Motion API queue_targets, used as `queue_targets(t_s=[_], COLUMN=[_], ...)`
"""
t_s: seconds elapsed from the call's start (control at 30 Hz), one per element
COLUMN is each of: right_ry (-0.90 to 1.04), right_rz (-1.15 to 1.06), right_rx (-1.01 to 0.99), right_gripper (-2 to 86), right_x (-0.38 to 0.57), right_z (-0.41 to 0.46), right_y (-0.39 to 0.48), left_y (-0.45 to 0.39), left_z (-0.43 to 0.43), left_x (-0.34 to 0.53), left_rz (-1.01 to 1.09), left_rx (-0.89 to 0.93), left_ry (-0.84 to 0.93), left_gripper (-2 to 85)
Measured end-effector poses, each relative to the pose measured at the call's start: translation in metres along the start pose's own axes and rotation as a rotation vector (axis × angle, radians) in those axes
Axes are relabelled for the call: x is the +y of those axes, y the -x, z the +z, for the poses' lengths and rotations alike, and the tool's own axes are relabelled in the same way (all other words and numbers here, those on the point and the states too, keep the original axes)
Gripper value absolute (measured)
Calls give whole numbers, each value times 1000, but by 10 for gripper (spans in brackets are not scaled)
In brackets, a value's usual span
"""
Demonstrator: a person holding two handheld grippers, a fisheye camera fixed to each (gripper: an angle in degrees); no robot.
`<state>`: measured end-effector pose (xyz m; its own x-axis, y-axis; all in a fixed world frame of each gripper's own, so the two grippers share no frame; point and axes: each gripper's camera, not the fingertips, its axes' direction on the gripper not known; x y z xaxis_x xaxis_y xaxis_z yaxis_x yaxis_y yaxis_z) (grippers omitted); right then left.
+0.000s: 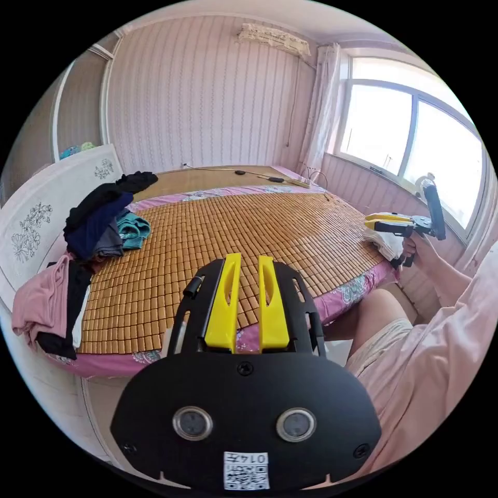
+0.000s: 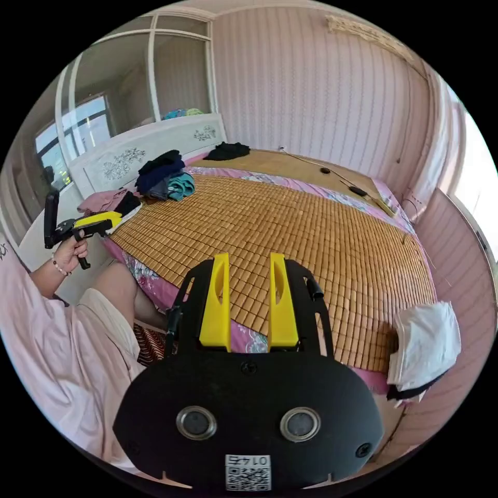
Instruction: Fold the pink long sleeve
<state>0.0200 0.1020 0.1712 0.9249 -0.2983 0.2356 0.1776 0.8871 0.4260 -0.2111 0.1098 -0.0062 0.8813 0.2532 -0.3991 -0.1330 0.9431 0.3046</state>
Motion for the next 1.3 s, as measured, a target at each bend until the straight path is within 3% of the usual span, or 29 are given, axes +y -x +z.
queue_targets(t_s=[0.27, 0.53, 0.67, 0.8, 0.93, 1.1, 1.17, 1.3], right_ry=[55, 129, 188, 248, 319, 436, 400, 350], right_rz=[-541, -867, -980, -985, -906, -848, -839, -770], right_rx=[-350, -473, -479, -463, -459, -430, -405, -507], right_gripper=[113, 123, 132, 141, 150, 101, 18, 7], right_x=[-113, -177, -200, -221, -244, -256, -264, -285], right_z=[123, 230, 290, 344, 400, 459, 467, 463], right_y=[236, 429, 525, 594, 647, 673, 673, 656], left_y=[138, 289, 374, 459, 517, 551, 557, 563], left_z=[-113, -212, -251, -267, -268, -271, -273, -284], left_x=[73, 113, 138, 147, 151, 135, 128, 102], left_rz=[-330, -592, -831, -1013, -1181, -1181, -1171, -1105], left_rx=[-211, -401, -346, -368, -226, -176, -167, -221], left_ry=[-54, -150, -291, -278, -315, -257, -232, -136], left_gripper=[65, 75, 62, 74, 100, 85, 58, 25])
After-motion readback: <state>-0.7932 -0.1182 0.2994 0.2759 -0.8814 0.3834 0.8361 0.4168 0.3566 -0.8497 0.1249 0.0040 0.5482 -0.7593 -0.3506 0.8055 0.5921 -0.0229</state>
